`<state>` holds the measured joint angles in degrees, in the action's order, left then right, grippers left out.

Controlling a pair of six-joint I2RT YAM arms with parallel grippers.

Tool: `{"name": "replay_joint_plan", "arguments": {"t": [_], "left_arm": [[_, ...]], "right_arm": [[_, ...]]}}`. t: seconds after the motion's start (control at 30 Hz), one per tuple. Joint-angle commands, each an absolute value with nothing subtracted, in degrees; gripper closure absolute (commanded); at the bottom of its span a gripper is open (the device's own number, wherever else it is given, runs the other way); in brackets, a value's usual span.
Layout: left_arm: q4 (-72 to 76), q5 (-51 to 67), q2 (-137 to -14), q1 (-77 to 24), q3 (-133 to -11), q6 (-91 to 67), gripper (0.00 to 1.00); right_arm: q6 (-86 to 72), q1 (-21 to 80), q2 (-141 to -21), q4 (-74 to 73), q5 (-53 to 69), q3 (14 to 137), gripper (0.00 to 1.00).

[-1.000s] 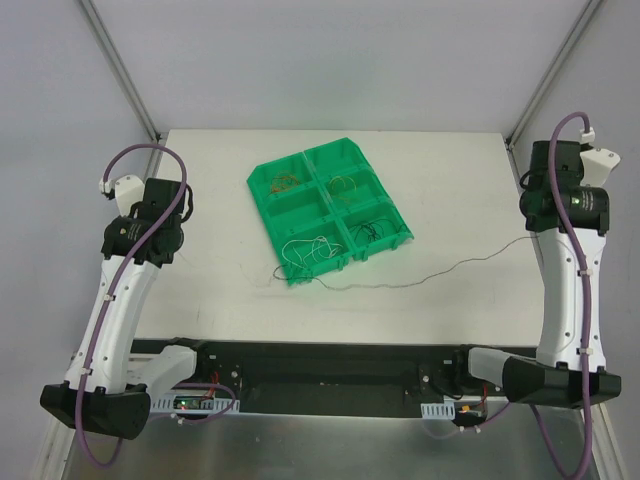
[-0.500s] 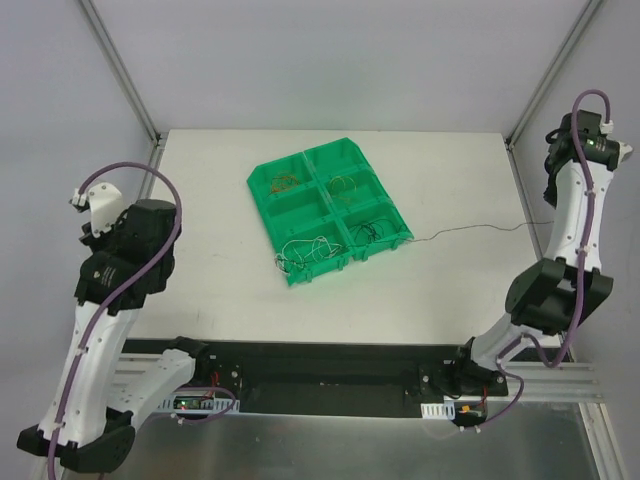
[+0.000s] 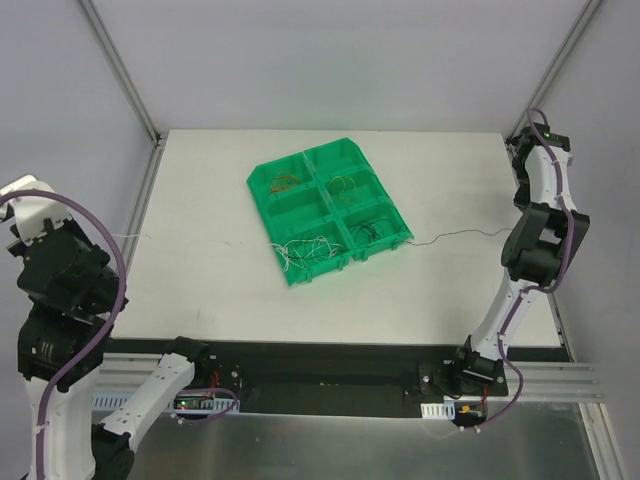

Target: Untangle the cables

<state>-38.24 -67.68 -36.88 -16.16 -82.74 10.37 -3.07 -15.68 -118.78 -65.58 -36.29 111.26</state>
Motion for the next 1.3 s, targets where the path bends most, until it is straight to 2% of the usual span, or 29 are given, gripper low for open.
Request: {"name": "replay_joint_plan", "arguments": {"t": [0.0,0.1,0.17,0.2,0.3,0.37,0.4,0.47,0.5,0.67,0.8,0.9,1.07,1.27], "left_arm": [[-35.06,-60.05,-41.91,-16.44,-82.71,13.47,1.00],[-41.38,-50.92,-44.47,-16.44,-84.64,3.63,1.00],[-43.41,-43.63,-45.35,-16.44,-84.46,-2.43,1.00],[-44.55,-40.64,-45.87,-16.44,-84.38,-4.90,1.00],[-46.31,-32.90,-46.84,-16.44,-83.59,-10.62,1.00],[-46.67,-28.41,-47.20,-16.44,-83.23,-12.30,1.00],[-46.84,-26.74,-47.20,-16.44,-83.15,-13.09,1.00],[-47.20,-23.39,-47.11,-16.44,-82.88,-14.15,1.00],[-47.37,-22.16,-46.94,-16.44,-82.79,-14.41,1.00],[-47.99,-18.99,-46.06,-16.44,-82.97,-15.03,1.00],[-48.43,-17.84,-45.35,-16.44,-84.46,-14.94,1.00],[-48.69,-17.67,-45.09,-16.44,-86.83,-14.94,1.00],[-48.60,-16.09,-46.23,-16.44,-94.20,-17.40,1.00],[-48.60,-8.98,-50.71,-16.44,-101.68,-21.79,1.00]], "right_arm": [[-1.14,-12.84,-117.95,-65.48,-35.17,111.71,1.00],[-1.93,-9.24,-115.15,-65.65,-31.56,108.47,0.99],[-2.98,-7.56,-111.64,-65.57,-28.23,104.79,0.89],[-3.68,-7.38,-110.32,-65.83,-24.99,102.50,0.82],[-6.06,-7.29,-105.05,-65.65,-17.08,95.73,0.43],[-6.68,-6.95,-101.01,-64.61,-12.59,90.99,0.33],[-7.20,-6.60,-99.33,-65.30,-11.70,90.36,0.27],[-5.64,-4.32,-96.34,-65.57,-10.99,90.26,0.22],[-3.88,-1.70,-94.94,-65.22,-10.73,90.96,0.15],[4.73,14.20,-91.23,-63.99,-14.15,98.43,0.12],[8.00,28.88,-91.58,-54.17,-1.01,99.32,0.12],[1.17,36.54,-91.93,-39.25,12.88,95.29,0.13],[-16.07,42.61,-93.07,-7.86,27.24,83.94,0.13],[-9.69,49.11,-93.08,-2.56,29.36,85.95,0.12]]}}
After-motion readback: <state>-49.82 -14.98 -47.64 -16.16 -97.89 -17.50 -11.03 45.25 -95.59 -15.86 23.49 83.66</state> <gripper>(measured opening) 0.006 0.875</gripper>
